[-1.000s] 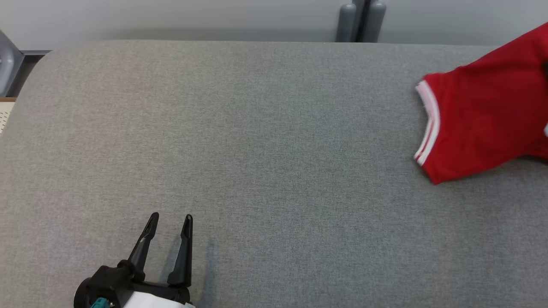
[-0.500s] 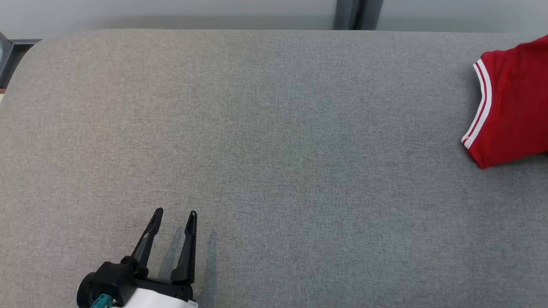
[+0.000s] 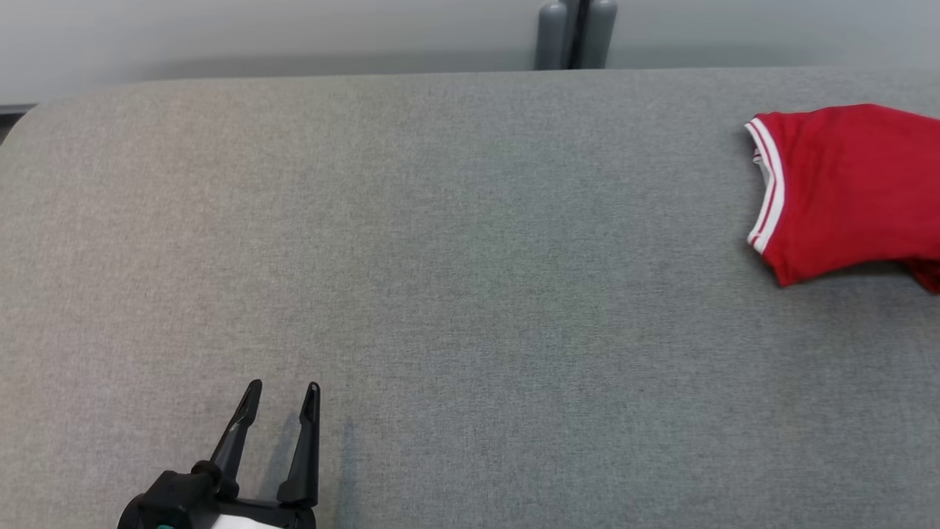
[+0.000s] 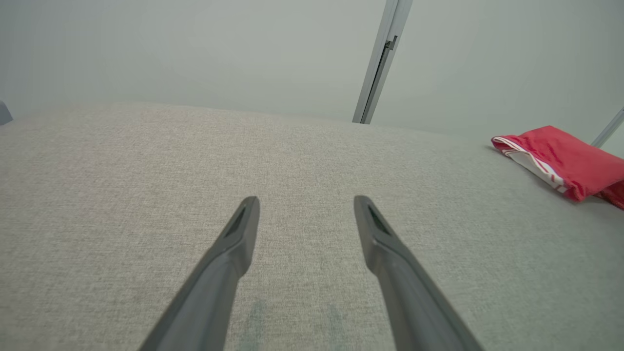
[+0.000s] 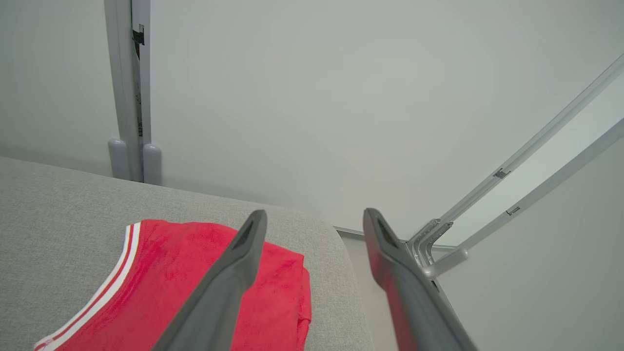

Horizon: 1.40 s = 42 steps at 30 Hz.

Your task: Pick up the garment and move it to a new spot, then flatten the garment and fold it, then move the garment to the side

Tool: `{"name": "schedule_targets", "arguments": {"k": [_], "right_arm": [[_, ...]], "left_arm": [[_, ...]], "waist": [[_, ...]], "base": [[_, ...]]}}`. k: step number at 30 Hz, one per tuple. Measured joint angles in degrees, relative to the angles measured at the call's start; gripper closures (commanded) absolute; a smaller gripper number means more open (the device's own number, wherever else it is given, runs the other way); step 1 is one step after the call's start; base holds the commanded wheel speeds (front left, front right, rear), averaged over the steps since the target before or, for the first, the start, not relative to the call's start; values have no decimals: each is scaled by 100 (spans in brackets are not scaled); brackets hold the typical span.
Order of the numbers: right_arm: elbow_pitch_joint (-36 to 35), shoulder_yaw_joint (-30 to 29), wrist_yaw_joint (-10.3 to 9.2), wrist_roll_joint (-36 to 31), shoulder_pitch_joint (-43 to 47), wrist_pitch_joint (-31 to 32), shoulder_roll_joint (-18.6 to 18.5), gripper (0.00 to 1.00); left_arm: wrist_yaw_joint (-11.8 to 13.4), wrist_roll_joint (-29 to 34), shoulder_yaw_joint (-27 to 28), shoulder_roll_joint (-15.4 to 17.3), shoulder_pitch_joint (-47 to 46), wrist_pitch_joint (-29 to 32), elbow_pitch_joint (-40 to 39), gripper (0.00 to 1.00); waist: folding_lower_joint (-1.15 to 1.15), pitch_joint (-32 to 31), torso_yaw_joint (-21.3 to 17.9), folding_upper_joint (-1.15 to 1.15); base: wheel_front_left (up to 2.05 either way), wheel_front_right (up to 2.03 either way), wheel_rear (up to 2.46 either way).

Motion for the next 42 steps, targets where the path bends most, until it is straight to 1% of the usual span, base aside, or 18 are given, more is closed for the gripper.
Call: {"name": "schedule_targets", "arguments": {"k": [5, 8, 10, 13, 16, 18, 19, 20, 22, 24, 26, 28, 34, 42], "right_arm": [[-530, -26, 0, 11, 498, -290, 93, 0], [-894, -55, 0, -4, 817, -728, 282, 0], [-1109, -21, 0, -31, 1132, -1177, 438, 0], [-1289, 46, 0, -59, 1625, -1917, 710, 0], [-1293, 46, 0, -209, 2153, -2621, 1053, 0], [-1235, -68, 0, -308, 2504, -3049, 1376, 0], [-1195, -165, 0, -441, 2836, -3295, 1700, 0], [-1179, -223, 0, -512, 2982, -3359, 1882, 0], [-1182, -200, 0, -727, 3290, -3407, 2113, 0], [-1437, -271, 0, -801, 3504, -3421, 2418, 0], [-1674, -224, 0, -907, 3693, -3432, 2597, 0], [-1770, -191, 0, -914, 3928, -3432, 2762, 0], [-1746, -183, 0, -925, 4363, -3432, 2880, 0], [-1495, -354, 0, -592, 4651, -3432, 2888, 0]], "left_arm": [[15, -30, 80, -2, 30, 0, -30, 0], [64, -87, 149, 1, 65, -1, -105, 0], [90, -87, 194, 0, 126, -1, -160, 0], [197, -73, 304, -1, 201, -1, -238, 0], [324, -96, 410, 5, 331, -1, -254, 0], [365, -105, 432, -2, 408, -1, -224, 0], [396, -96, 478, 1, 476, -2, -165, 0], [396, -80, 491, 0, 504, -1, -121, 0], [389, -26, 516, 1, 549, -1, -33, 0], [383, -12, 569, -2, 599, -1, 64, 0], [354, 9, 603, 2, 599, -1, 151, 0], [313, 46, 621, 1, 599, -1, 230, 0], [259, 123, 708, 1, 580, -1, 344, 0], [210, 141, 735, 0, 578, -1, 413, 0]], "waist": [[0, -190, -116, 0], [0, -328, -157, 0], [0, -439, -166, 0], [0, -619, -166, 0], [0, -806, -153, 0], [0, -926, -127, 0], [0, -1034, -93, 0], [0, -1083, -74, 0], [0, -1177, -33, 0], [0, -1243, 17, 0], [0, -1279, 65, 0], [0, -1311, 106, 0], [0, -1394, 231, 0], [0, -1466, 311, 0]], "base": [[0, 0, 0], [0, 0, 0], [0, 0, 0], [0, 0, 0], [0, 0, 0], [0, 0, 0], [0, 0, 0], [0, 0, 0], [0, 0, 0], [0, 0, 0], [0, 0, 0], [0, 0, 0], [0, 0, 0], [0, 0, 0]]}}
